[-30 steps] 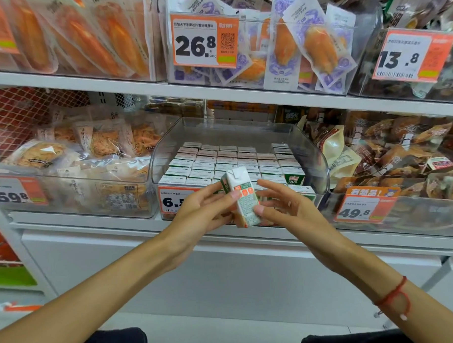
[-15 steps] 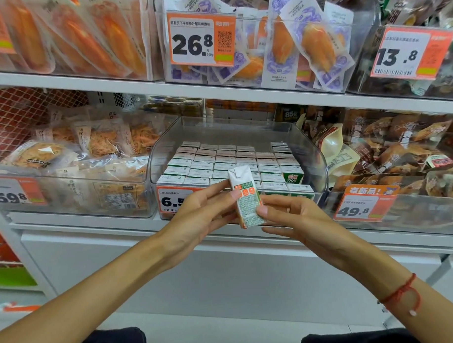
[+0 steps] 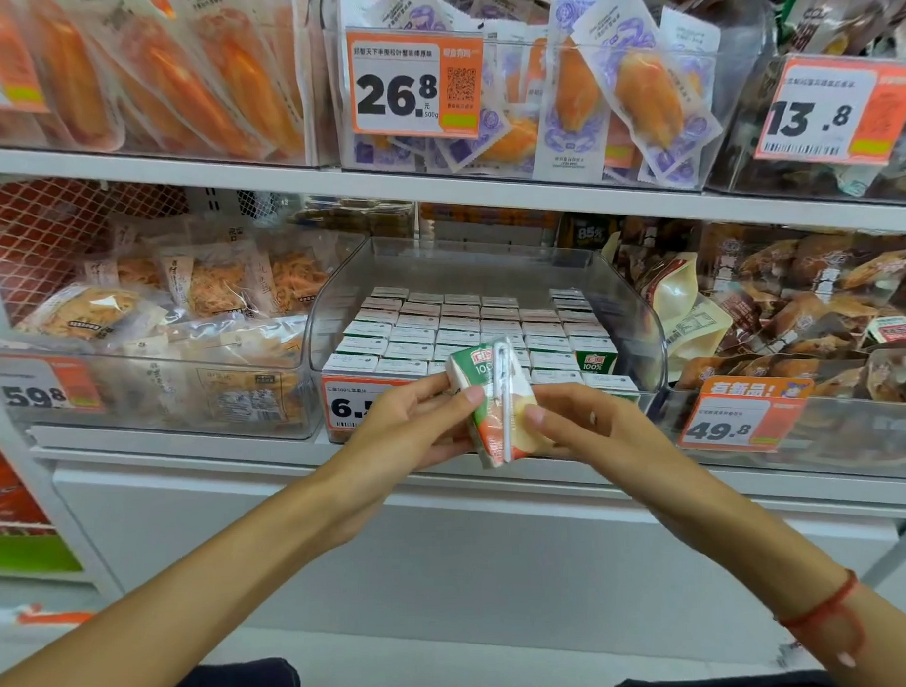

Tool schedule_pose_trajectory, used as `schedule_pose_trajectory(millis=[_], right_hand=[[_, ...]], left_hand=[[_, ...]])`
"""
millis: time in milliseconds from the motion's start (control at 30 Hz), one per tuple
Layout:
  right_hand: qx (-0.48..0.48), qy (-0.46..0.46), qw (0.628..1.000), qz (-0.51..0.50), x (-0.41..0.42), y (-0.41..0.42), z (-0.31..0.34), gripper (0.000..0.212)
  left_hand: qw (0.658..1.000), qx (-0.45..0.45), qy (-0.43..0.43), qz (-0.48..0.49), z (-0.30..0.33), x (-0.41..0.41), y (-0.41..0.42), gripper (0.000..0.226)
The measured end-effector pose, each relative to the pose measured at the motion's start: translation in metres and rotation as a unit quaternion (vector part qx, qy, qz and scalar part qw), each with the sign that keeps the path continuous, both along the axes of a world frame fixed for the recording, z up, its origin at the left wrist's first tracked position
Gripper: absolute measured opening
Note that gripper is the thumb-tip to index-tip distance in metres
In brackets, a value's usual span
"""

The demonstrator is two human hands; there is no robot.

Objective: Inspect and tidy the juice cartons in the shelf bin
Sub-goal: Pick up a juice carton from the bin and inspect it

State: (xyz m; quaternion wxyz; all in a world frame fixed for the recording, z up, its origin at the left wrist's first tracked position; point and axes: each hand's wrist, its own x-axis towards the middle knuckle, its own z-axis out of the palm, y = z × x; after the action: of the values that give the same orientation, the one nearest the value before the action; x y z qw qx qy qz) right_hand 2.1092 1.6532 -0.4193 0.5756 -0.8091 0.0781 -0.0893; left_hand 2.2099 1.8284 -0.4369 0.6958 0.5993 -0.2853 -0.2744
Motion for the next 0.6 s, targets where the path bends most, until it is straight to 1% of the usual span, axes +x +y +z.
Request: schedule_pose_trajectory(millis=[100, 167, 233, 300, 367, 433, 467, 533, 600], right_hand=[[0.066, 0.037, 0.996, 0.052, -0.001, -0.005, -0.001, 0.029], [0.095, 0.035, 0.994, 0.040, 0.000, -0.003, -0.002, 0.026], [0.096, 0.024, 0.995, 0.002, 0.002, 0.000, -0.003, 0.029], [0.044, -0.007, 0.998, -0.053, 0.004, 0.003, -0.006, 0.030], [-0.051, -0.056, 0.992, -0.099, 0.005, 0.011, -0.009, 0.030], [-0.147, -0.103, 0.977, -0.119, 0.004, 0.018, -0.012, 0.037], [-0.178, -0.122, 0.969, -0.117, 0.003, 0.020, -0.014, 0.042], [-0.192, -0.141, 0.967, -0.089, 0.002, 0.020, -0.014, 0.046], [-0.139, -0.145, 0.979, -0.041, 0.001, 0.015, -0.009, 0.046]], left_hand=[[0.999, -0.003, -0.003, -0.036, 0.002, 0.000, 0.002, 0.039], [1.000, -0.007, 0.005, -0.028, 0.001, -0.001, 0.002, 0.035], [0.999, -0.014, 0.021, 0.019, 0.000, -0.002, -0.001, 0.031], [0.997, -0.017, 0.020, 0.079, -0.003, -0.003, -0.004, 0.026], [0.996, -0.015, 0.004, 0.091, -0.005, -0.006, -0.009, 0.024], [0.995, -0.025, -0.009, 0.098, -0.006, -0.010, -0.014, 0.025], [0.993, -0.030, -0.019, 0.111, -0.005, -0.012, -0.015, 0.025], [0.990, -0.034, -0.051, 0.127, -0.003, -0.011, -0.014, 0.027], [0.988, -0.037, -0.093, 0.121, 0.000, -0.009, -0.011, 0.036]])
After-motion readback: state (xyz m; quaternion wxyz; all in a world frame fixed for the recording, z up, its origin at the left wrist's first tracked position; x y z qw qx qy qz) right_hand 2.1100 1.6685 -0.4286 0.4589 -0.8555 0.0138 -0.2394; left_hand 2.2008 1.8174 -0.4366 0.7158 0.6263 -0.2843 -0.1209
